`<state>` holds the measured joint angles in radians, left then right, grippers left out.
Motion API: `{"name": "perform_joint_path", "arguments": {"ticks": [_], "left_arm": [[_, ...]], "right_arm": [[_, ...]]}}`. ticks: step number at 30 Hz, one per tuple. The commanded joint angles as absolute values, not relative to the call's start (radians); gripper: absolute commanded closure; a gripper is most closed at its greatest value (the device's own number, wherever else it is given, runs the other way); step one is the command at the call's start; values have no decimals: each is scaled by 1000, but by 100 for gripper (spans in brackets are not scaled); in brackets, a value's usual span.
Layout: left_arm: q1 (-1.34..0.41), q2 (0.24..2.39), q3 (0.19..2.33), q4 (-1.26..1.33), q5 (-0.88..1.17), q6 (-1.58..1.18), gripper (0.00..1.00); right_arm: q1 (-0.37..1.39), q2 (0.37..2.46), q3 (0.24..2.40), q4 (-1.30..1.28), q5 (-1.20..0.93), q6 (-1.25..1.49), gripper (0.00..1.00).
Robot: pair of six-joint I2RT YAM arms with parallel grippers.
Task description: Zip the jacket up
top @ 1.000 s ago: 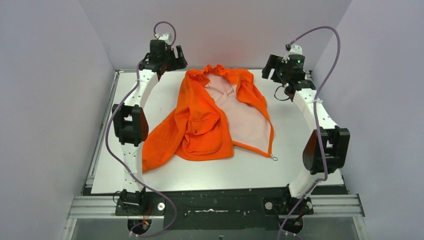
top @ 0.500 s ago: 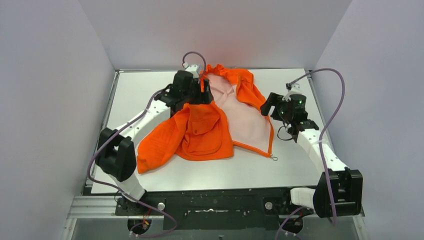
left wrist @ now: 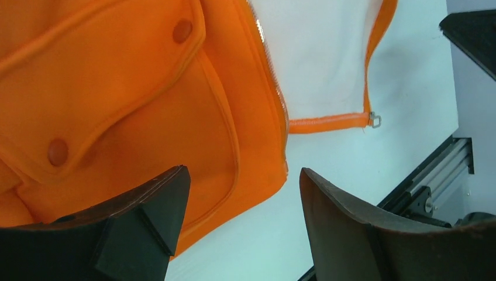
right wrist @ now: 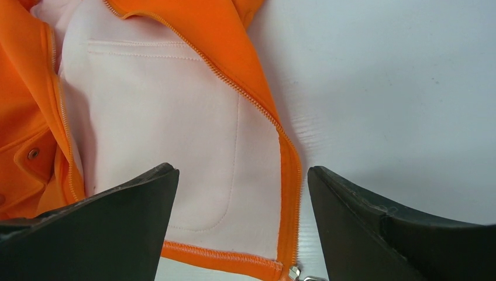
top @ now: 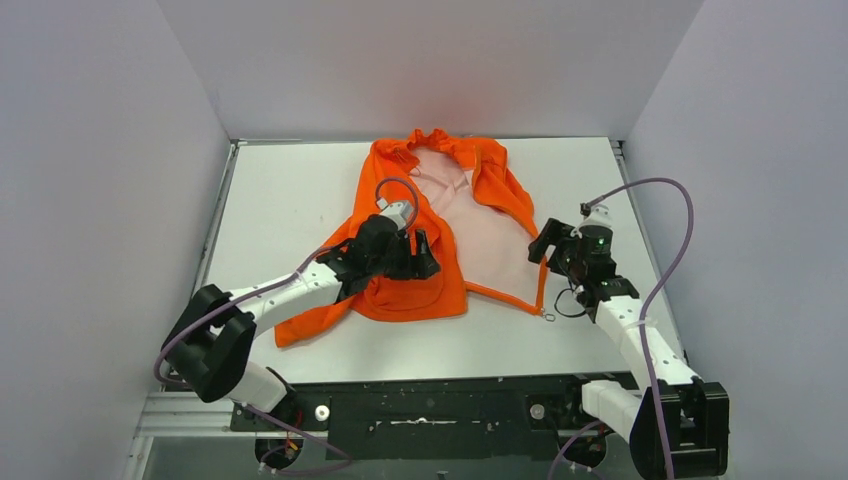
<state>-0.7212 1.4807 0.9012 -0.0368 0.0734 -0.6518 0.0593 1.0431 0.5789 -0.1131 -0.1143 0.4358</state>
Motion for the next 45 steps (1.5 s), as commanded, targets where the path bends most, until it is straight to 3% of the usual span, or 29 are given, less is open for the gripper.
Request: {"name": "perform_joint_path", "arguments": {"ticks": [1,17,31,45], "left_arm": [[-748,1479,832,164,212,-747,32],[-792,1662,728,500,421,-923,35],[-793,1770,687,431,232,-853,39],[-777,1581,505,314,116,-808,40]], "right_arm": [[53,1009,556,-50,-102,460,16],[52,1029,492,-15,-93,477,16],[51,1046,481,-13,-39,479,15],[34,1217,446,173,-131,515,14]]}}
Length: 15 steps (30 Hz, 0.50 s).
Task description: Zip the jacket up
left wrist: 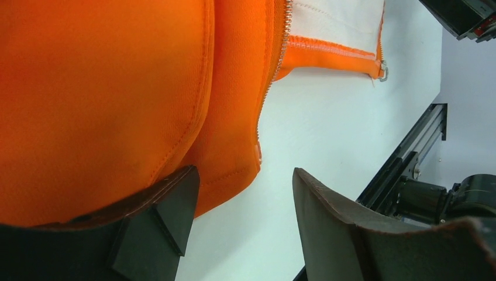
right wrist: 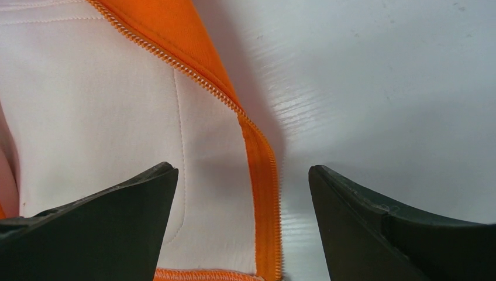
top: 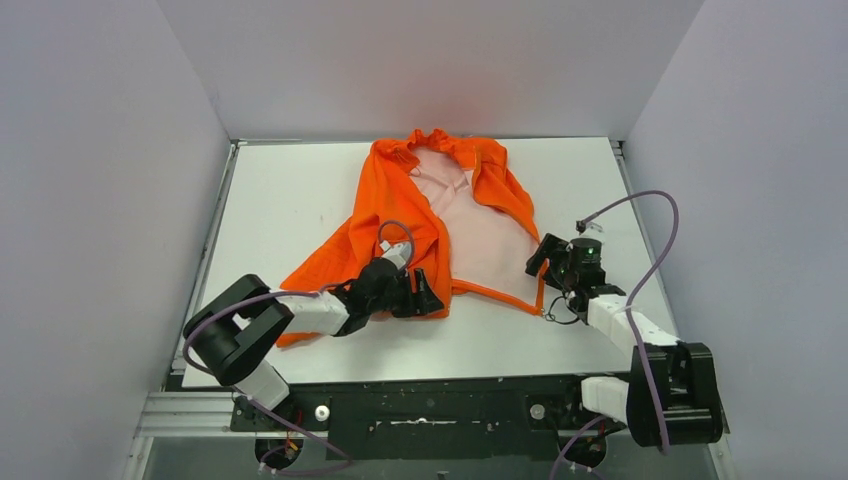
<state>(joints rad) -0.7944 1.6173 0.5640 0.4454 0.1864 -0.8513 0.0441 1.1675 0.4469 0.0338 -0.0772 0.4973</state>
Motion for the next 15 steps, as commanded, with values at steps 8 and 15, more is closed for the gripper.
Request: {"name": "perform_joint_path", "arguments": {"ticks": [8,15], "left_arm": [[-611,1455,387,336,234,-795,39],[-480,1305,313,282,282,-785,39]], "right_arm": [[25,1348,423,339,-266,539,18],[24,1406,412,437,-375,579,38]]}}
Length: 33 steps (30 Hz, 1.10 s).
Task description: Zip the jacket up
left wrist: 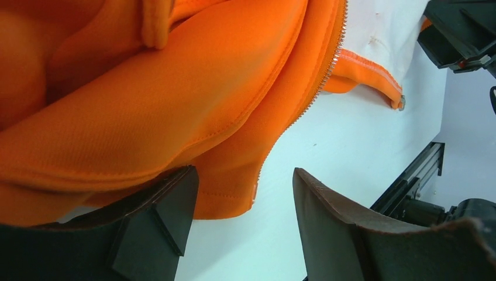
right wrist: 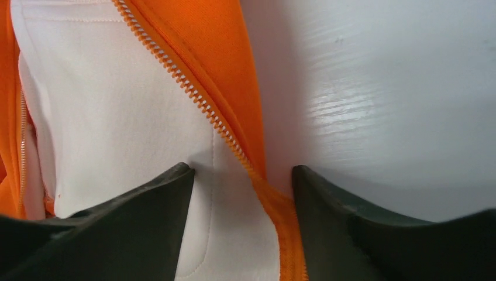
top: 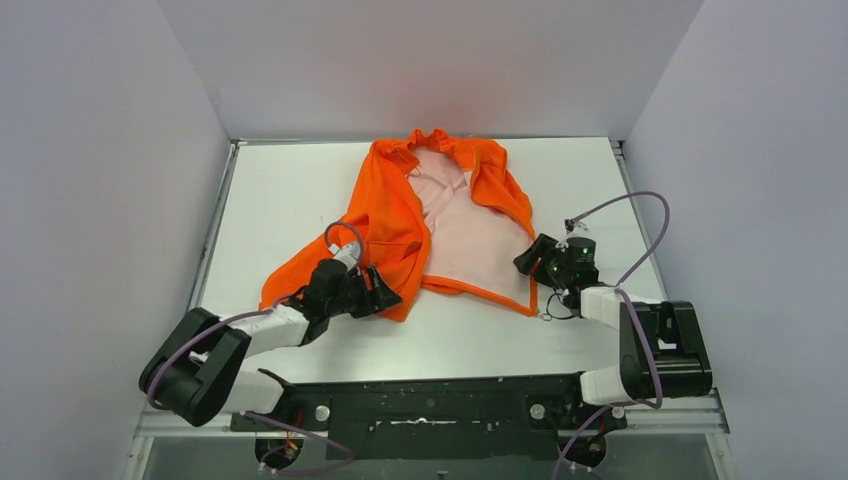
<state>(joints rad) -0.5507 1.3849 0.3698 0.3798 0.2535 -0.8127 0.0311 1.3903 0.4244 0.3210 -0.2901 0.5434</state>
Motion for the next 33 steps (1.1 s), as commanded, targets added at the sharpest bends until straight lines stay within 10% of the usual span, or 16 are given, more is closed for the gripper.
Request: {"name": "perform_joint_path", "arguments": {"ticks": [1,6,33], "left_arm": [[-460,1263,297,280,290,-792,40],[-339,1083,224,281,347,-866,39],[-269,898,321,314,559,-948,39]], "right_arm": [[23,1402,417,438,-383,582,47],[9,1319,480,355,-351,590,100],[-112,833,996,-293,176,378,100]]}}
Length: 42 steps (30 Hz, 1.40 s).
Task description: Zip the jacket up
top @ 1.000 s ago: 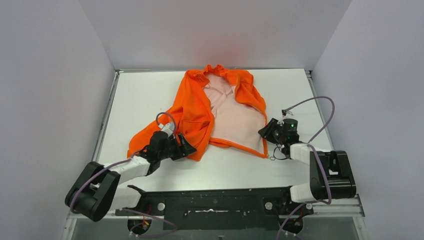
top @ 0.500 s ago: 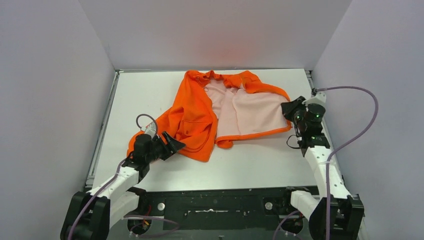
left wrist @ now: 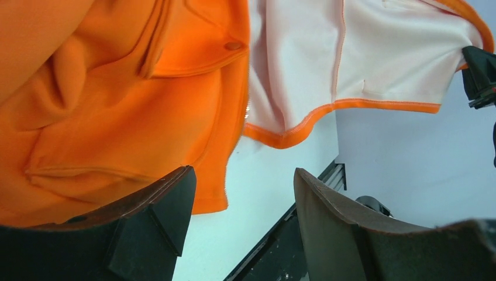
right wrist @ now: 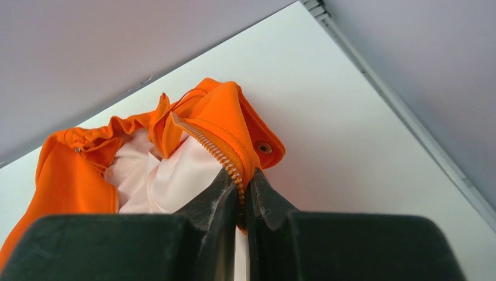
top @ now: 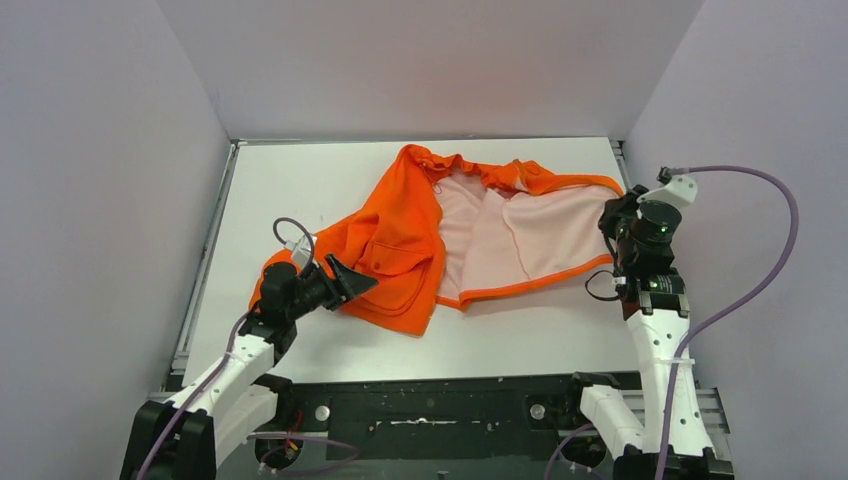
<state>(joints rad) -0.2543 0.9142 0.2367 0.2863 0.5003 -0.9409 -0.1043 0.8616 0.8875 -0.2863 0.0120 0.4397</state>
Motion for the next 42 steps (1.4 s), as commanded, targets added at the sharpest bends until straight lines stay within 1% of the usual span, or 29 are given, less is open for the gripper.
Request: {"name": "perform_joint_path", "arguments": {"ticks": [1,5,8,10,13,14,18,21,24,27,33,39,42], "left_arm": [[-279,908,332,317,564,-948,38],[-343,966,360,336,547,-943,38],[-400,1017,374,350,505,-924,39],[-431,1058,378,364,487,-916,39],[-454,1114,382,395,485,-919,39],[-458,1126,382,403,484,-922,39],[-462,1140,386,397,478,-919,39],[-463,1123,396,370,470,-910,39],[-464,1101,408,329,451,-893,39],[-463,1095,421,296,445,-872,39],[-465,1102,422,290,449,-870,39],[-468,1096,423,277,443,-859,39],[-469,1092,424,268,439,-855,39]], "right_arm": [[-112,832,1005,-295,187,372,100],[-110,833,1034,-311,211,354,100],[-103,839,1038,-321,192,346,100],[-97,851,1031,-324,129,354,100],[-80,890,1011,-328,-47,374,100],[-63,905,1004,-336,-74,377,100],[113,959,971,-380,-41,359,100],[237,960,916,-387,-6,381,100],[366,952,860,-399,96,409,100],[476,984,840,-421,143,417,100],[628,1090,896,-503,123,368,100],[780,1261,1024,-631,38,297,100],[859,1353,1078,-675,46,296,100]]}}
